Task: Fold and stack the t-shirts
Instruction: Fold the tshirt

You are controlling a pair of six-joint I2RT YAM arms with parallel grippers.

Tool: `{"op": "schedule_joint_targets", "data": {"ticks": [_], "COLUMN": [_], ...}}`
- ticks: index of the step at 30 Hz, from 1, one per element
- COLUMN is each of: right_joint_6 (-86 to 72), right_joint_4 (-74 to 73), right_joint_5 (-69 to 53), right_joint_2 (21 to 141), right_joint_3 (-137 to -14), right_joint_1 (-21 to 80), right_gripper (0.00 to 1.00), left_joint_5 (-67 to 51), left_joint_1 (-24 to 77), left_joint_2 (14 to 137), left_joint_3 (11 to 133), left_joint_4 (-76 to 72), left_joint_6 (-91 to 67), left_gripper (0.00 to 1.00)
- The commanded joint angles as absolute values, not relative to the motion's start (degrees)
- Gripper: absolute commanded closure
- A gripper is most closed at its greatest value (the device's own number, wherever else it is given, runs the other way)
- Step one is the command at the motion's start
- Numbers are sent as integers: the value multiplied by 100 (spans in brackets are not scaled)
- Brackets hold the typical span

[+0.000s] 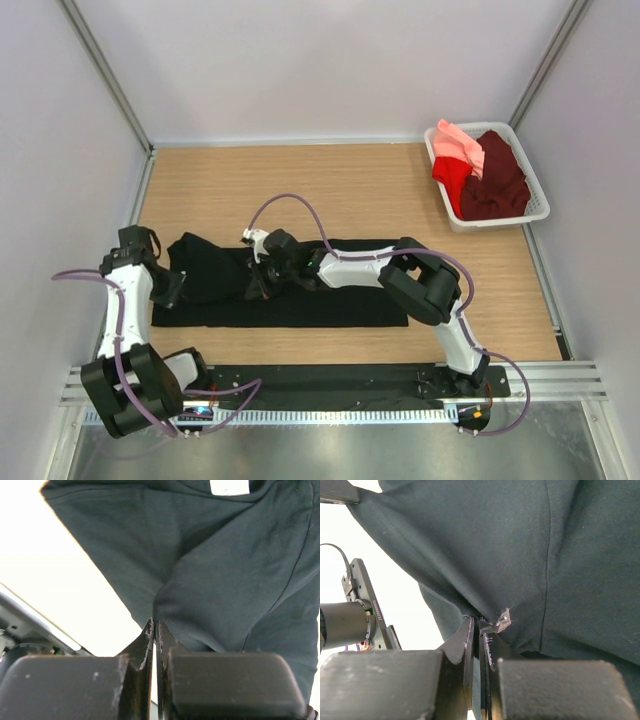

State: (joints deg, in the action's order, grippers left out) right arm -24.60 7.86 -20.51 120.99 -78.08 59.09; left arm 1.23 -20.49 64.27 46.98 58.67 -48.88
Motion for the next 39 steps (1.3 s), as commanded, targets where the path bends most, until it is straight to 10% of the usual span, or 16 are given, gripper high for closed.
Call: {"op": "schedule_joint_targets", "data": {"ticks": [1, 7, 20, 39], "right_joint_6": [-2443, -2320, -1846, -2645], "right_joint_4": [897, 888, 36, -905], "right_joint_5": [-2048, -2083, -1698, 34], "right_joint_2": [11699, 11619, 10723, 12048], "right_joint_3": [-7752, -7585, -7277, -7910], "right_joint_1": [5906, 5906, 5889, 4079], "right_gripper": [99, 93, 64, 67], "left_joint_5": [860, 180, 53, -1389], "left_joint_1": [-2057, -2057, -2057, -2057], "left_joint_2": [5995, 6169, 6108, 10229], "left_joint_3": [4773, 4386, 5537, 6819], "left_joint_4": [6249, 5951, 4635, 3366], "left_joint_6": [-5203, -5107, -4501, -3929], "left_gripper": [100, 100, 41, 44]}}
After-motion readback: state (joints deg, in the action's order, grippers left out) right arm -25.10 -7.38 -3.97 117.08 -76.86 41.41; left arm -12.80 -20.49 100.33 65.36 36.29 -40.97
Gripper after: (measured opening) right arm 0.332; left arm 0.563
